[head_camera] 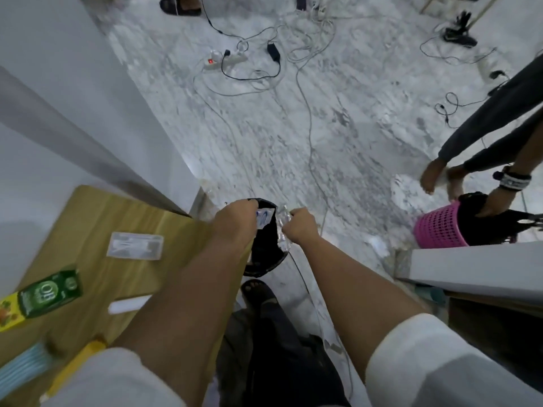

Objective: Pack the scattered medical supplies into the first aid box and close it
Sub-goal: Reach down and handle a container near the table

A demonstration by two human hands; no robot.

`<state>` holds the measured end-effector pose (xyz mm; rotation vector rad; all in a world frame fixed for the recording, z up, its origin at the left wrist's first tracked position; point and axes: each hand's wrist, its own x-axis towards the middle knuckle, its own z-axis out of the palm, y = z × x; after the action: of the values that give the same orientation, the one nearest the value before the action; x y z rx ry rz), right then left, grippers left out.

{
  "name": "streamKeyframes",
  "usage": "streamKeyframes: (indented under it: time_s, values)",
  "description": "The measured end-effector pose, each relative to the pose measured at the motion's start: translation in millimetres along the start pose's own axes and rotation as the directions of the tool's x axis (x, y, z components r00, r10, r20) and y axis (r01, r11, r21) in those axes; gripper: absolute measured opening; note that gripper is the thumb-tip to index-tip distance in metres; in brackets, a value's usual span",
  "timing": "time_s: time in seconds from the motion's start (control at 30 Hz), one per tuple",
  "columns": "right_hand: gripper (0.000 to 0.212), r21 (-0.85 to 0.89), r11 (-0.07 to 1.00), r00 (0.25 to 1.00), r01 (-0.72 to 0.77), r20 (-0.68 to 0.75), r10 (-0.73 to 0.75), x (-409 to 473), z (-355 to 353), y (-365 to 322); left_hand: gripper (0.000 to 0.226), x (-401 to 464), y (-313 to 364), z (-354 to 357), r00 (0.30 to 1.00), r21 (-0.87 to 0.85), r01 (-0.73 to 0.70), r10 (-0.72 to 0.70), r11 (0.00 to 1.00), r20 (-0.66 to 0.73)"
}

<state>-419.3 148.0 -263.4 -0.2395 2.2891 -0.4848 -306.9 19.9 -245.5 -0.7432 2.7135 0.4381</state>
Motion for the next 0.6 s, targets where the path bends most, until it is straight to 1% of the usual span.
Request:
streamKeyframes:
  time_s: [0.07,0.13,0.2,0.23,0.27,0.33,0.4,0.43,0.5,0.53,0.6]
  values:
    - [0.035,-0.012,1.000,1.000,0.004,0.015,-0.004,15.1,4.7,-0.9,0.032,16.4,3.8,3.6,0.996,0.007,0.070,-0.071,0.998,0.047]
    - [0.029,-0.037,0.999,1.000,0.023,0.019,-0.022,22.9,6.7,0.0,0.031,24.2,7.4,4.1,0.989,0.028,0.132,-0.134,0.991,0.061]
    - [0.015,-0.059,0.997,0.999,0.041,0.038,-0.038,24.5,6.8,1.3,0.027,26.4,9.1,1.9,0.984,0.033,0.148,-0.151,0.988,0.090]
    - [0.009,-0.072,0.996,0.998,0.044,0.045,-0.040,23.7,6.4,2.1,0.026,25.4,6.6,1.4,0.985,0.040,0.152,-0.155,0.988,0.082]
    - [0.008,-0.085,0.995,0.998,0.046,0.050,-0.042,21.7,6.3,3.1,0.025,23.4,3.2,0.4,0.986,0.039,0.154,-0.156,0.987,0.057]
    - [0.010,-0.113,0.991,0.995,0.074,0.080,-0.065,14.6,6.7,2.0,0.021,12.4,-3.7,-4.4,0.988,0.016,0.152,-0.152,0.988,-0.007]
    - [0.014,-0.133,0.983,0.987,0.127,0.111,-0.112,1.7,8.5,-3.0,0.026,-1.4,-11.4,-11.6,0.986,-0.041,0.155,-0.157,0.987,-0.054]
    - [0.020,-0.137,0.977,0.982,0.165,0.113,-0.151,-4.6,10.4,-7.8,0.030,-9.8,-15.7,-18.4,0.984,-0.054,0.166,-0.169,0.985,-0.064]
    - [0.044,-0.149,0.963,0.972,0.227,0.096,-0.214,-20.6,14.8,-22.0,0.036,-28.2,-28.0,-35.6,0.976,-0.048,0.200,-0.203,0.979,-0.075]
    - [0.049,-0.161,0.949,0.962,0.270,0.094,-0.257,-33.7,17.4,-34.0,0.036,-41.2,-39.0,-44.2,0.970,-0.045,0.222,-0.226,0.974,-0.093]
    - [0.047,-0.209,0.909,0.933,0.360,0.107,-0.345,-53.2,22.6,-56.8,0.034,-66.0,-61.1,-60.8,0.956,-0.050,0.266,-0.271,0.963,-0.117]
